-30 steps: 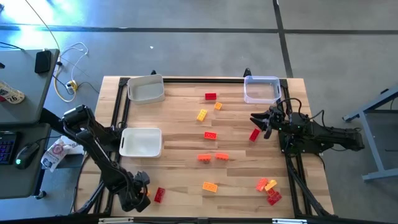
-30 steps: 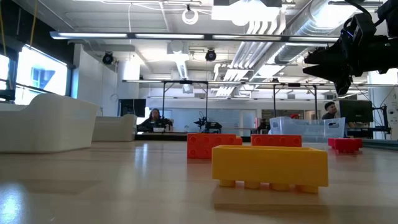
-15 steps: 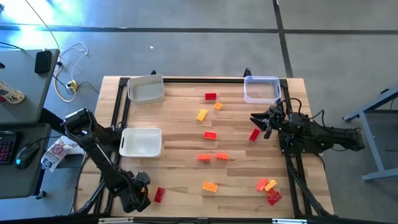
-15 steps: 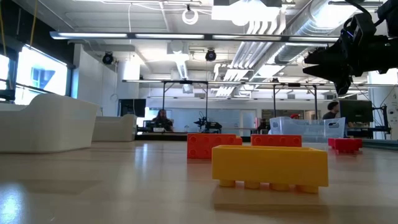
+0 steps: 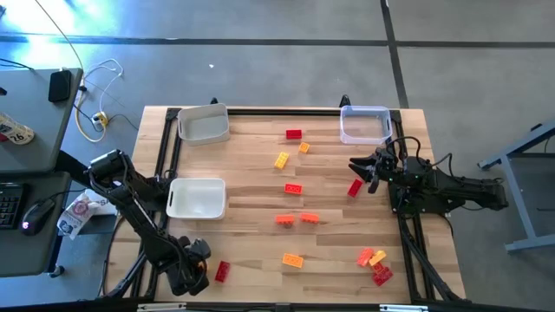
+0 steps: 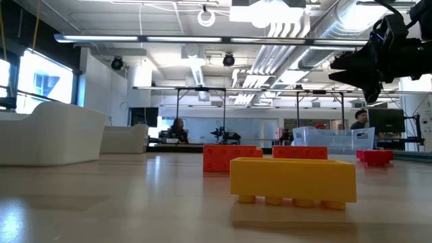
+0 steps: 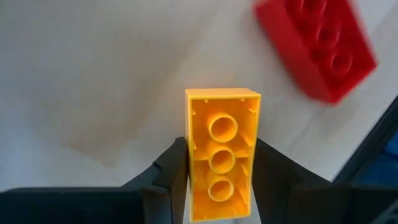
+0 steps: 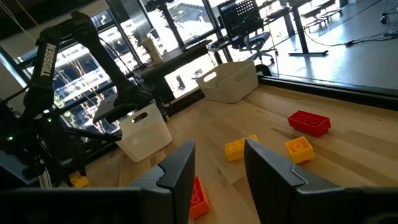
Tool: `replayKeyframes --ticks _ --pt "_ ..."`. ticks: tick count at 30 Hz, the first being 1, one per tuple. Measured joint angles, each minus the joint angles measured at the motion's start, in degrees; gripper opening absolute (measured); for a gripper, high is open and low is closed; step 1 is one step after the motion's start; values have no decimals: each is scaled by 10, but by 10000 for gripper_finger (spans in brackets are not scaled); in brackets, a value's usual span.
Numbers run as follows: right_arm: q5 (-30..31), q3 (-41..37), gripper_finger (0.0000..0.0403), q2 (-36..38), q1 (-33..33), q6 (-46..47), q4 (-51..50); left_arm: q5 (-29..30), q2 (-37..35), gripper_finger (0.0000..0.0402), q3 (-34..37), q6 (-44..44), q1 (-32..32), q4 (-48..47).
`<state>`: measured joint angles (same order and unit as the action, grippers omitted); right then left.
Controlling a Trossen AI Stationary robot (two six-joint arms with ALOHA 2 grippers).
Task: Sort & place blocks by color
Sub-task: Put the yellow game piece into the white bin
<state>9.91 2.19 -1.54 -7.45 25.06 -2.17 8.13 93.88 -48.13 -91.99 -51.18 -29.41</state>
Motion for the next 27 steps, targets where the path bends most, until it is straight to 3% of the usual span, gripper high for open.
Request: replayKeyframes --ticks 20,27 --pt "0 0 124 0 0 0 0 197 -204 112 -1 140 109 -246" --pt "0 0 124 0 0 0 0 228 -275 115 -2 147 163 -371"
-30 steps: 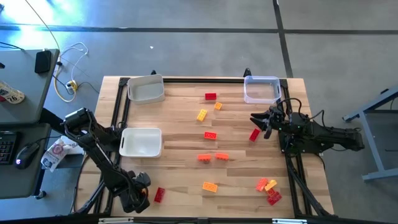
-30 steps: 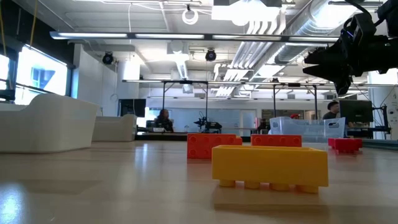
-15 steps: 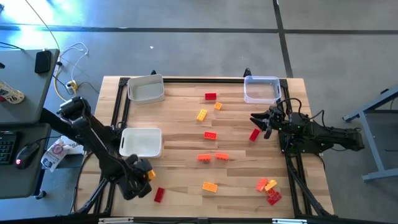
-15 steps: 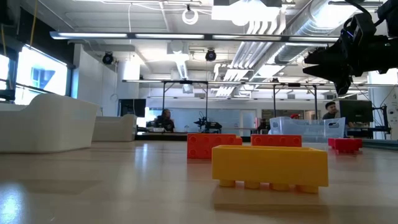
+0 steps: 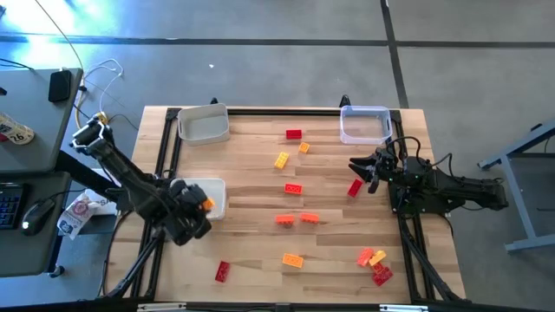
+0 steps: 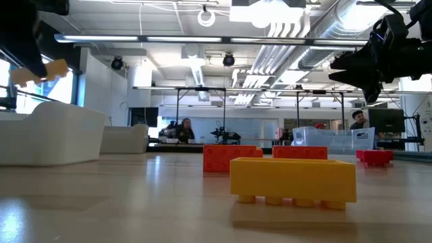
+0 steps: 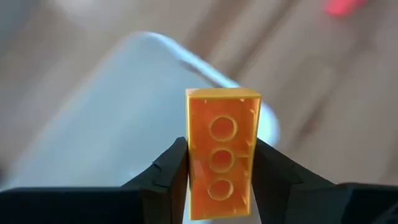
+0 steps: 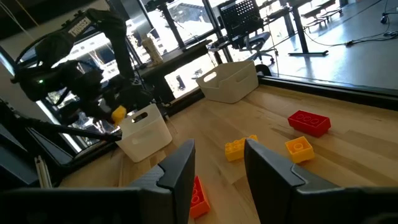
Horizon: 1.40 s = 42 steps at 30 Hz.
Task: Sort & place blocks by color
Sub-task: Put the yellow game piece into the white bin
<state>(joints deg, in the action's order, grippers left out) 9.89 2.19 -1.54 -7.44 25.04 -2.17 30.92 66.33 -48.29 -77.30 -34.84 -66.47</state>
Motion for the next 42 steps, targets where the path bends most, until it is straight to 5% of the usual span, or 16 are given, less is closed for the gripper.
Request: replayKeyframes --ticks 5,10,23,42 --pt "0 0 124 0 0 0 0 2 -37 114 0 8 50 -109" --pt "0 0 124 0 0 0 0 -13 -74 114 0 74 89 -121" --pt "0 0 124 0 0 26 1 -91 -105 116 24 180 177 -92" --pt "1 0 124 0 0 157 2 -153 -102 117 81 158 184 -2"
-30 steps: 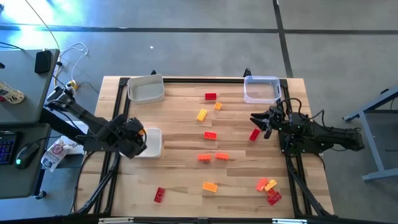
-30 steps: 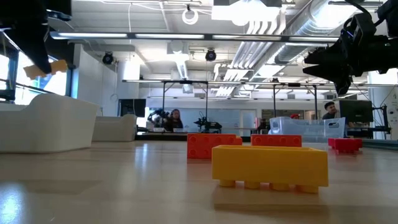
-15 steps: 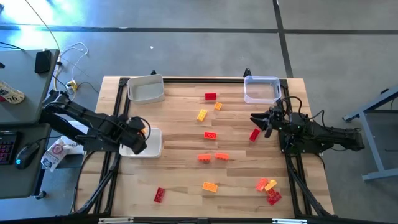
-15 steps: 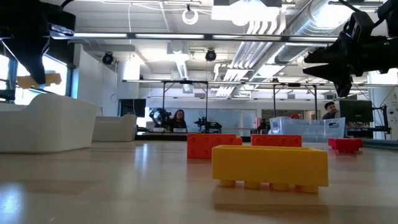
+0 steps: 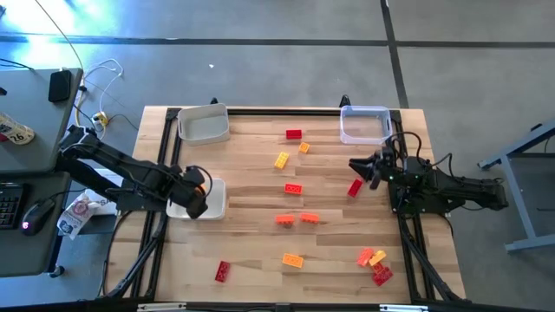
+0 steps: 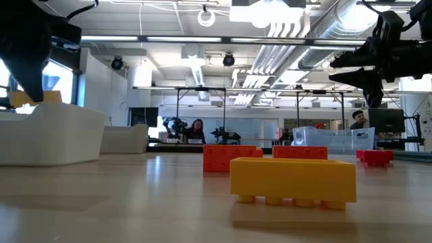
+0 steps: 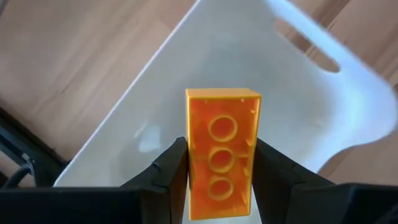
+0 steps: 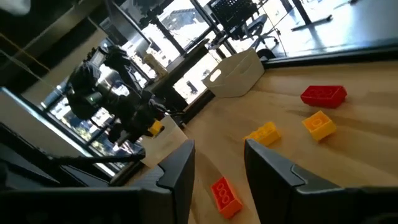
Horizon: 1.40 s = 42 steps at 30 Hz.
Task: Sort & place blocks by color
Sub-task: Put the yellow game piece into the white bin
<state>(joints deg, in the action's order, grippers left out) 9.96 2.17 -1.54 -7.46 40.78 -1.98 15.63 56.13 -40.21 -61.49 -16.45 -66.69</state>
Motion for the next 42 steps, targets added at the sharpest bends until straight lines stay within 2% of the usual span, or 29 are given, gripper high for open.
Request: replayKeyframes --ticks 4,13,24,29,36,42 --pt "0 0 124 0 0 56 0 -6 0 117 19 2 3 27" --pt "0 0 124 0 0 53 0 -47 0 118 57 56 29 89" --pt "4 0 124 0 0 53 -1 -83 0 119 62 167 86 114" --pt "34 0 124 0 0 55 2 -83 0 132 62 182 99 114" --pt "31 0 124 0 0 52 2 -81 0 157 62 182 110 114" --pt "15 0 124 0 0 -23 0 -81 0 175 62 182 112 113"
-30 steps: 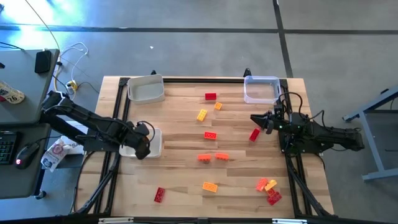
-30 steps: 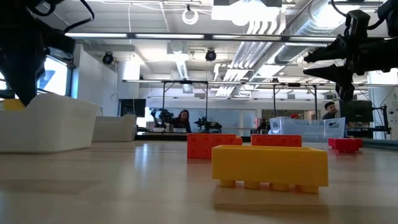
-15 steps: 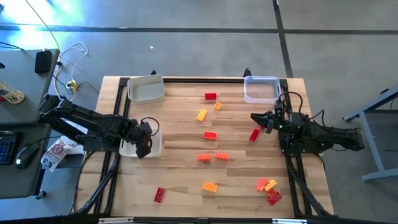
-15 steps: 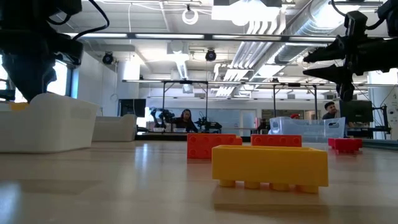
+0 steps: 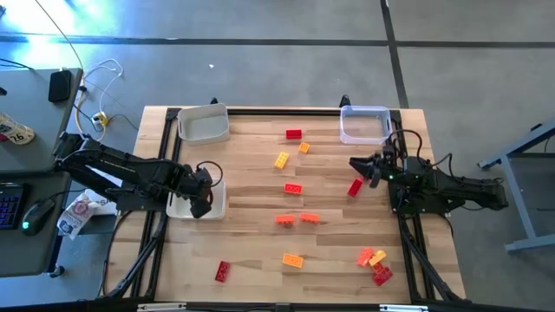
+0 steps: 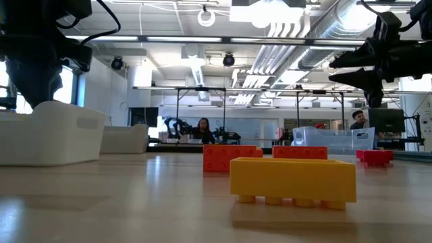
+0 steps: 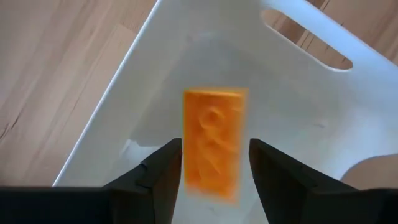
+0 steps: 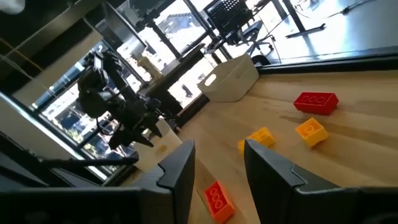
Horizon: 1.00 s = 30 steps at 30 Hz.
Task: Sort & place blocks by color
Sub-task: Put the yellow game piece into the white bin, then put the red game piece into the transparent bin
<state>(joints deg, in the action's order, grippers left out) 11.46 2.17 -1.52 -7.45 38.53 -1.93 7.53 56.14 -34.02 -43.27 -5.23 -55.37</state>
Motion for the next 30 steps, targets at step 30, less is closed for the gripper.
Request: replayKeyframes --ticks 30 --pt "-80 126 124 -48 0 -16 -65 6 0 195 0 -36 0 57"
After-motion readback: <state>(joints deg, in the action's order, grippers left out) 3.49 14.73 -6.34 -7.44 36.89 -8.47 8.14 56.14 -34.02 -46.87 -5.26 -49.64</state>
